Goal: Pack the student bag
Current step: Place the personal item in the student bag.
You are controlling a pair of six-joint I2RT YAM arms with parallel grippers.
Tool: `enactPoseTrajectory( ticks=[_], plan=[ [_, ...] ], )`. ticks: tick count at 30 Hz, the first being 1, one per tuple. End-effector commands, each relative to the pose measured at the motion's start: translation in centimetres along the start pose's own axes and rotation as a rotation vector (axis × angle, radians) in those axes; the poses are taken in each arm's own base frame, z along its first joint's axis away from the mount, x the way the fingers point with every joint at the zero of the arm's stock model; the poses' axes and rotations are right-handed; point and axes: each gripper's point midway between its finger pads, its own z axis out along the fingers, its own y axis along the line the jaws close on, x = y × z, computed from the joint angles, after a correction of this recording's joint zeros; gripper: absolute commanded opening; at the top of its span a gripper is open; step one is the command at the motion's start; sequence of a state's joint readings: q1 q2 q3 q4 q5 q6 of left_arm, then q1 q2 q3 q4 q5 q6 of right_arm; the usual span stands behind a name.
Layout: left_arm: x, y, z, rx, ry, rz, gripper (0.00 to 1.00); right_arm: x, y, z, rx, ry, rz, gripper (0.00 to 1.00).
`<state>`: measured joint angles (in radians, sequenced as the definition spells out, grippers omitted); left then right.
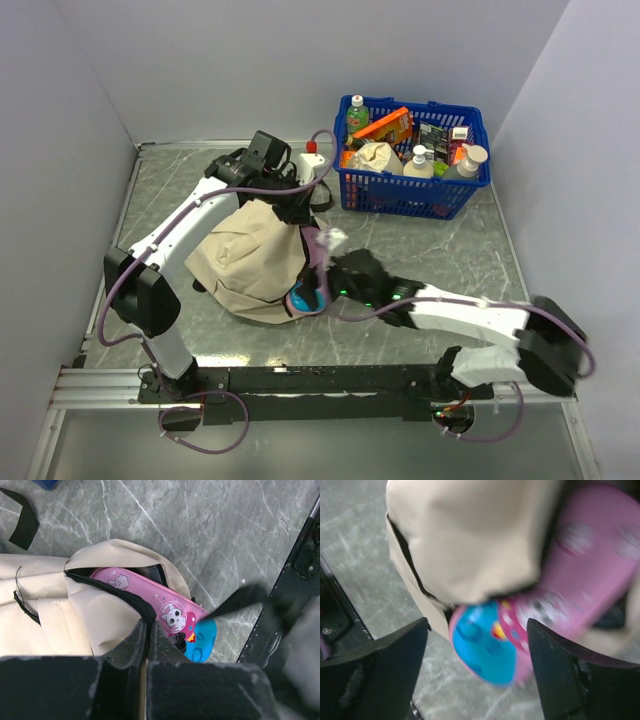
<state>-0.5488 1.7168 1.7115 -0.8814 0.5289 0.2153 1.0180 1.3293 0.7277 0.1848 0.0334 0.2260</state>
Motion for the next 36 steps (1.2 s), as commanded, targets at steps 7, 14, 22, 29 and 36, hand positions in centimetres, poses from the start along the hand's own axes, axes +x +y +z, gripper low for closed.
enactPoseTrajectory(
  ticks=[7,14,22,29,36],
  plan=[
    [-1.9,-1.7,-1.3,0.058,-0.062,0.035,0.01,-1.6,-5.5,-4.6,-0.062,-0.098,0.336,0.93],
    [-1.9,-1.7,-1.4,0.056,-0.061,0.039,0.01,-1.5,-7.5,-1.0,-0.199,-0.019,0.474,0.86],
    [-2.0,-1.7,-1.3,0.061,-0.052,0.046,0.01,-2.6,-9.0,2.1,-0.29,-0.011,0.56,0.88],
    [-1.7,-1.7,-1.4,0.059,-0.05,0.048,0.01,-3.2,-9.2,4.3,-0.35,-0.011,0.621,0.87],
    [-2.1,-1.9,-1.7,0.061,-0.06,0.05,0.01,0.1,-8.0,6.1,-0.351,0.077,0.669,0.85]
  ],
)
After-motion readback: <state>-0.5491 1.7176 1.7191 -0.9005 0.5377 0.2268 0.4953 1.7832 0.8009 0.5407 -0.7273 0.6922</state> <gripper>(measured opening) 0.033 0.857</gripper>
